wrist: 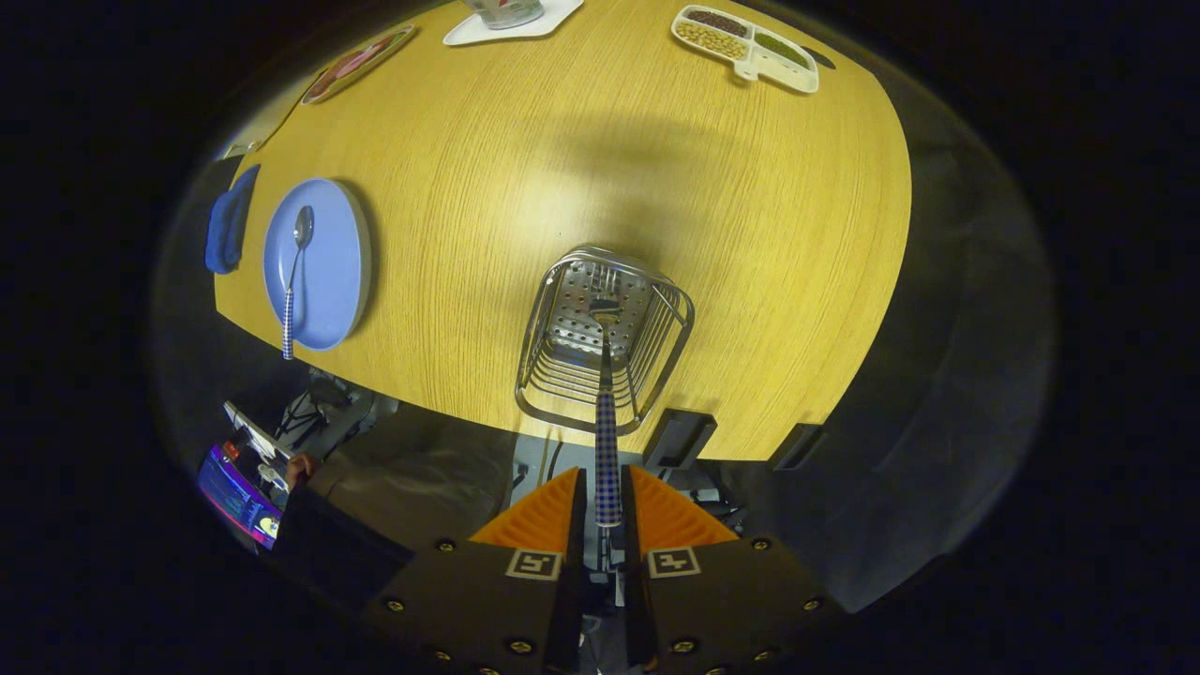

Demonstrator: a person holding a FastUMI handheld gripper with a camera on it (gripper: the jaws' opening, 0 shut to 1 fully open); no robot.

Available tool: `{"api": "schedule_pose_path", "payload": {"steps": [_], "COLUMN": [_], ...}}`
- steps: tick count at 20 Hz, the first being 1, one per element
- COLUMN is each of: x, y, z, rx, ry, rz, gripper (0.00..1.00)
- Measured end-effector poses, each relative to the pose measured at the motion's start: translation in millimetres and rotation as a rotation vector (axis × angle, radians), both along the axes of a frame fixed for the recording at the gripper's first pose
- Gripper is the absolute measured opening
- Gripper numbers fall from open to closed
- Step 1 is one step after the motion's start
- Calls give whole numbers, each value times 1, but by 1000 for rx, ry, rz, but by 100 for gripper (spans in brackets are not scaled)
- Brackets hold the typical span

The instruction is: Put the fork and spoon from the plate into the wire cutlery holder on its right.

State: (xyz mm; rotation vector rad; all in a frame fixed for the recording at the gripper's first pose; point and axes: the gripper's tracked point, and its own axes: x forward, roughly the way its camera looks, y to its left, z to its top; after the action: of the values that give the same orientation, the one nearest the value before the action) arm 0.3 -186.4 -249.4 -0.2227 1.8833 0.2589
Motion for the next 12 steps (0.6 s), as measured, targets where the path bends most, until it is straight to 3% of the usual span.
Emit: {"api": "schedule_pose_path", "payload": {"steps": [5, 12], "x": [0, -18], "y": [15, 80], "z": [20, 48], "rx": [31, 119], "ry": [-97, -233], "rz": [7, 13], "gripper": [19, 19]}}
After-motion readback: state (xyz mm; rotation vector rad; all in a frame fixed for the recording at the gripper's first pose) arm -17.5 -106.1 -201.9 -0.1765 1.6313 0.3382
